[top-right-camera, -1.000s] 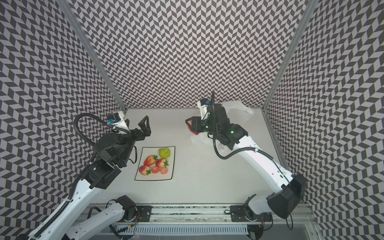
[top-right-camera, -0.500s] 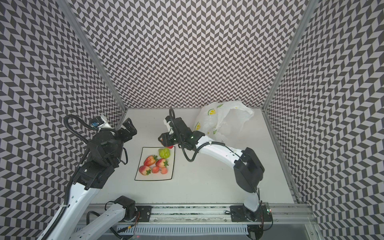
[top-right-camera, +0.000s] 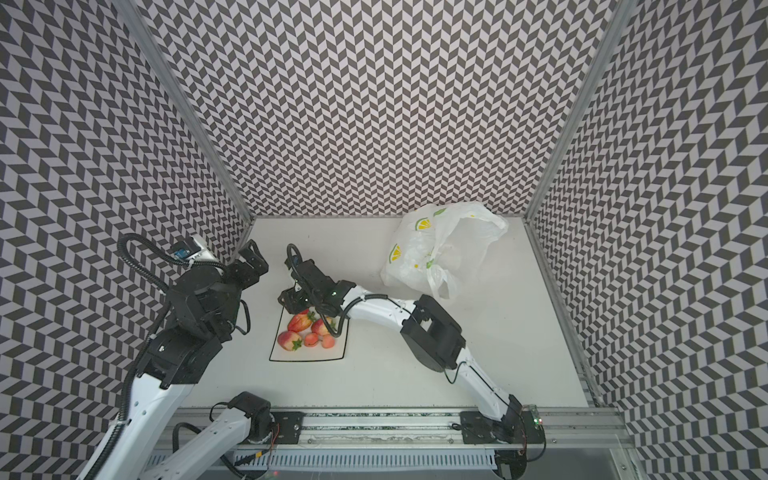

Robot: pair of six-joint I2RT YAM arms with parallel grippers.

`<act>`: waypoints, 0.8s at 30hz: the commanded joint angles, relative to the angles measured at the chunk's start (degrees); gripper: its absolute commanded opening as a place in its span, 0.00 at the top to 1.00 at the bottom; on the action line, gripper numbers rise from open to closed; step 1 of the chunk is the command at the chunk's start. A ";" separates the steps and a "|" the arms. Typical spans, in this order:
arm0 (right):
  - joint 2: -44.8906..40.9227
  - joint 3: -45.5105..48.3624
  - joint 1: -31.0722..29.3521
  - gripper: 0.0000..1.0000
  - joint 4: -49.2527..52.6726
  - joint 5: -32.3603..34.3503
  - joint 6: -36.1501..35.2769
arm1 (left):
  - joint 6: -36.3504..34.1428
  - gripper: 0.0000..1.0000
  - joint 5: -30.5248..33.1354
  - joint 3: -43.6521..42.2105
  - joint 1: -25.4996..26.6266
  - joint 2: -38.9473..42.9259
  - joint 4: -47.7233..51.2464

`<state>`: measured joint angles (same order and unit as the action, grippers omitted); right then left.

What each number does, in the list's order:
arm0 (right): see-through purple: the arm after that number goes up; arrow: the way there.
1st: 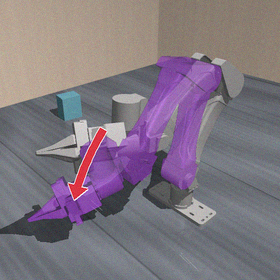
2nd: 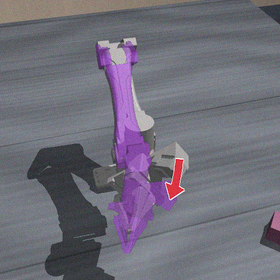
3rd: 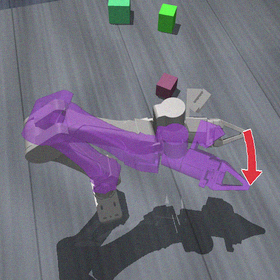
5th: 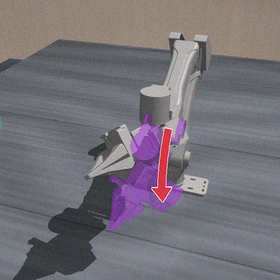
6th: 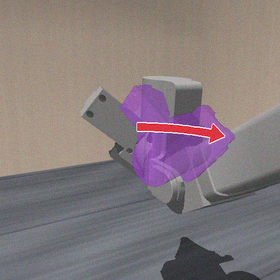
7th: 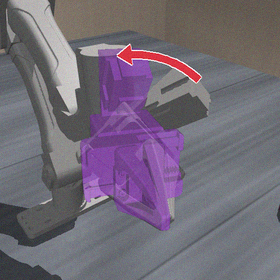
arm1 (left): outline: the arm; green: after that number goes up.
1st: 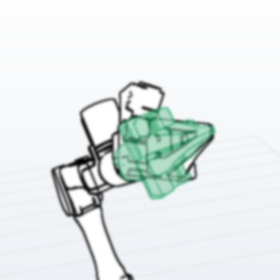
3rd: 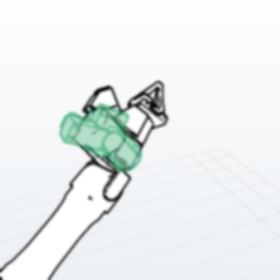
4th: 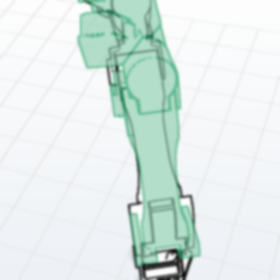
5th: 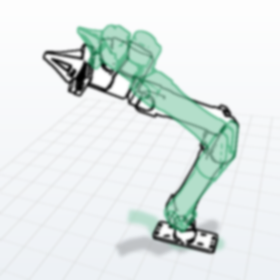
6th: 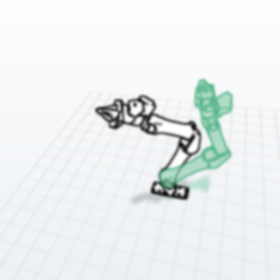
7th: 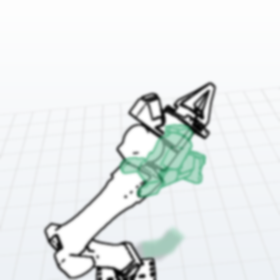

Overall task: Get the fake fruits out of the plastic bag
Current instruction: 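Carry the strawberry to the plate, lower it and open the right gripper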

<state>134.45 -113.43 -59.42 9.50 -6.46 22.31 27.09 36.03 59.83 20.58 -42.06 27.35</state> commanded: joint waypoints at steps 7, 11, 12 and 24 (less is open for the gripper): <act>12.15 -14.71 0.60 0.57 -5.54 5.49 -2.99 | 0.51 0.03 3.07 2.99 -0.40 0.85 3.49; 15.58 -17.16 0.76 0.56 -6.57 5.52 -2.82 | 0.41 0.03 3.15 3.16 -0.36 0.60 4.11; 15.92 -17.26 0.74 0.56 -6.83 5.34 -2.86 | 0.33 0.03 3.13 3.18 -0.36 0.51 4.20; 14.45 -14.16 0.43 0.32 -7.49 2.98 -4.14 | 0.84 0.03 3.61 3.35 -0.36 -0.82 3.94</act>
<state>151.41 -128.92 -58.70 5.34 -2.87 19.40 26.85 38.00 61.73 20.60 -42.81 30.55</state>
